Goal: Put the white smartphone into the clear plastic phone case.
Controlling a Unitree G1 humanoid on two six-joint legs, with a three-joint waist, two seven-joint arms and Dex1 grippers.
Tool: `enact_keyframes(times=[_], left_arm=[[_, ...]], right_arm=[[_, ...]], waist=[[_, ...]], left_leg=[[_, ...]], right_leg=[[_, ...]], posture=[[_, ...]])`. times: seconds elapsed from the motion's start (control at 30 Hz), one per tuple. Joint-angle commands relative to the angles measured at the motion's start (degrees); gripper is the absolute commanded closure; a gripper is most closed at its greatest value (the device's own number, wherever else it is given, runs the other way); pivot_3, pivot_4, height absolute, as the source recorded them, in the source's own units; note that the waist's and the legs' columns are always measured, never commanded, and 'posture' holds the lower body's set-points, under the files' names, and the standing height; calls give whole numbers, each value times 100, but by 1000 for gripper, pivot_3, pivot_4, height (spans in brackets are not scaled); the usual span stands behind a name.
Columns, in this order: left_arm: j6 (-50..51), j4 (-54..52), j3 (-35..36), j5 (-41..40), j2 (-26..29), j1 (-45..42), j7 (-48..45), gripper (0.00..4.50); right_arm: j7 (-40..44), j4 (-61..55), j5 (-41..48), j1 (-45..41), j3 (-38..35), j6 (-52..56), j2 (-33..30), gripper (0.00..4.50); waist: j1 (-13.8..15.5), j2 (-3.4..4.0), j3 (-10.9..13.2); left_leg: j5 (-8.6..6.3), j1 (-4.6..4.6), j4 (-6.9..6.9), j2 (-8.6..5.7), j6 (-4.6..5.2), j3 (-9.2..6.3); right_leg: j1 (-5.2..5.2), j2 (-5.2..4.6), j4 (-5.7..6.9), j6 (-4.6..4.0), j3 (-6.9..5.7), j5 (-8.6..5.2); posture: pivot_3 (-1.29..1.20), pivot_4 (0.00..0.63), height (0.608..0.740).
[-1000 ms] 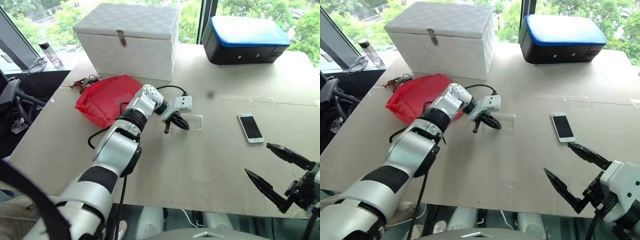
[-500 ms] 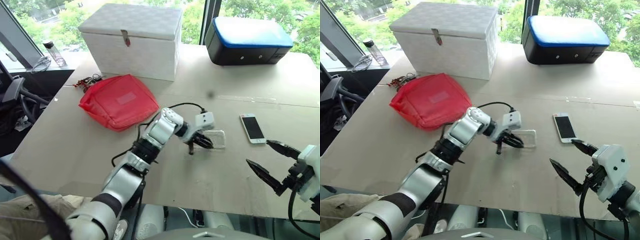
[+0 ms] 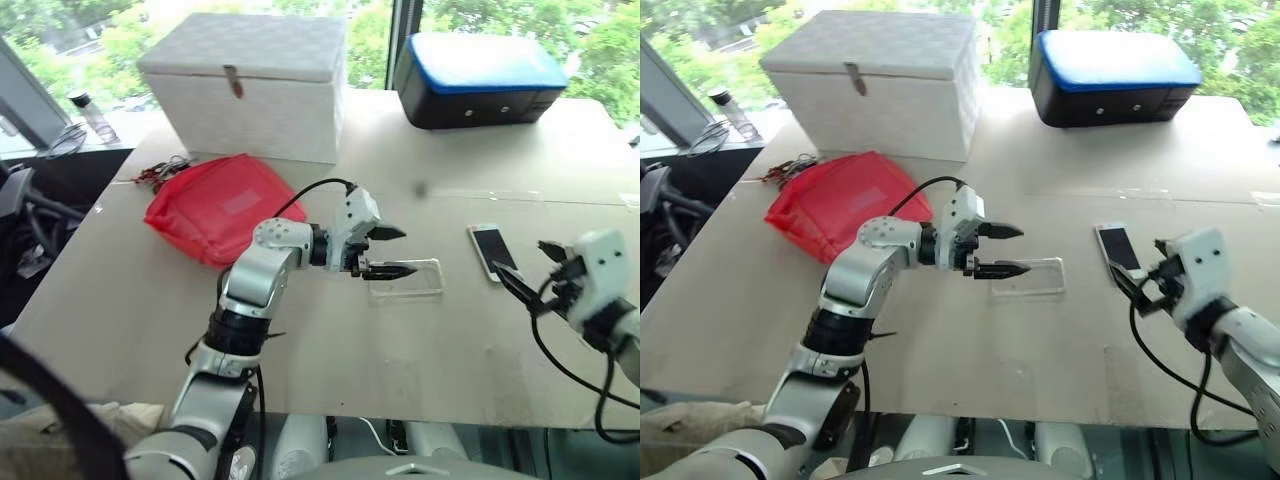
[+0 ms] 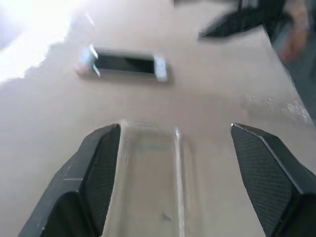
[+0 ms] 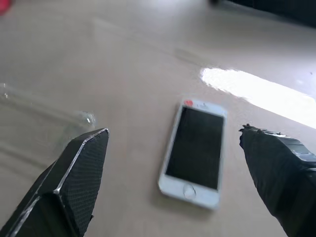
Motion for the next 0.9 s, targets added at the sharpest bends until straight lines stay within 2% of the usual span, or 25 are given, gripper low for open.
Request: enact_keyframes(times=[0.03, 0.07, 0.17, 0.33, 0.5, 0.7, 0.77, 0.8, 0.83, 0.87, 0.9], left_arm=[[-71, -469, 487, -594, 482, 331, -142, 813], [-125, -666, 589, -834, 595, 540, -257, 813], [-150, -1224, 679, -1184, 861, 1063, -275, 36], [231, -2156, 888, -1780, 1143, 1663, 134, 36], [247, -2522, 983, -2233, 1184, 1946, 466, 36], [-74, -2790, 795, -2226, 1085, 2381, 921, 36], [-131, -2789, 782, -2253, 1090, 2425, 994, 0], [-158, -2781, 770, -2262, 1098, 2435, 1015, 0], [-182, -2768, 759, -2270, 1111, 2439, 1029, 0], [-207, -2751, 749, -2271, 1126, 2444, 1033, 0], [-229, -2732, 742, -2273, 1134, 2446, 1036, 0]], right_arm=[[-664, 559, -433, -666, 608, 529, 347, 0], [-785, 819, -645, -837, 805, 567, 435, 0], [-1028, 1455, -1054, -1225, 997, 545, 654, 0], [-1034, 2235, -1489, -1681, 1094, 633, 645, 0], [-897, 2807, -1601, -1927, 1046, 1170, 606, 0], [-824, 2837, -1406, -1961, 636, 1949, 711, 0], [-794, 2786, -1302, -1940, 483, 2154, 802, 493], [-774, 2739, -1265, -1921, 441, 2244, 830, 570], [-763, 2692, -1263, -1902, 431, 2304, 840, 1157], [-760, 2652, -1259, -1877, 402, 2373, 860, 1556], [-756, 2622, -1246, -1844, 349, 2422, 888, 1662]], waist=[[-6, 3, -2], [18, 4, -2], [48, 4, -1], [88, 4, -1], [64, 5, -3], [107, 4, -9], [126, 3, -10], [126, 1, -11], [124, 1, -11], [124, 1, -11], [124, 1, -11]], left_leg=[[0, 1, 0, -2, 0, 0], [0, 1, -1, -1, 0, 4], [3, -6, -3, -3, -6, 13], [2, -14, -3, -9, -4, 23], [-1, -2, -5, -6, 2, 22], [-2, 1, -3, -6, 3, 22], [-2, -3, -1, -8, 3, 19], [-2, -3, -1, -9, 3, 18], [-2, -2, -1, -9, 4, 17], [-2, -2, -1, -9, 4, 17], [-2, -2, -2, -9, 4, 16]], right_leg=[[0, 2, 0, 0, 0, 0], [0, 0, 0, 0, 3, 0], [-2, -9, -10, 1, 5, 0], [-6, -24, -15, 3, 4, 0], [-5, -15, -2, 3, 6, 1], [3, -16, -9, 5, 6, 3], [4, -18, -12, 7, 2, 4], [4, -19, -12, 7, 1, 4], [6, -18, -12, 7, 0, 4], [6, -18, -12, 7, 0, 4], [6, -18, -12, 7, 0, 4]], posture=[[0, 150, 740], [0, 150, 740], [0, 150, 740], [0, 150, 740], [0, 150, 740], [0, 150, 740], [0, 150, 740], [0, 150, 740], [0, 150, 740], [0, 150, 740], [0, 150, 740]])
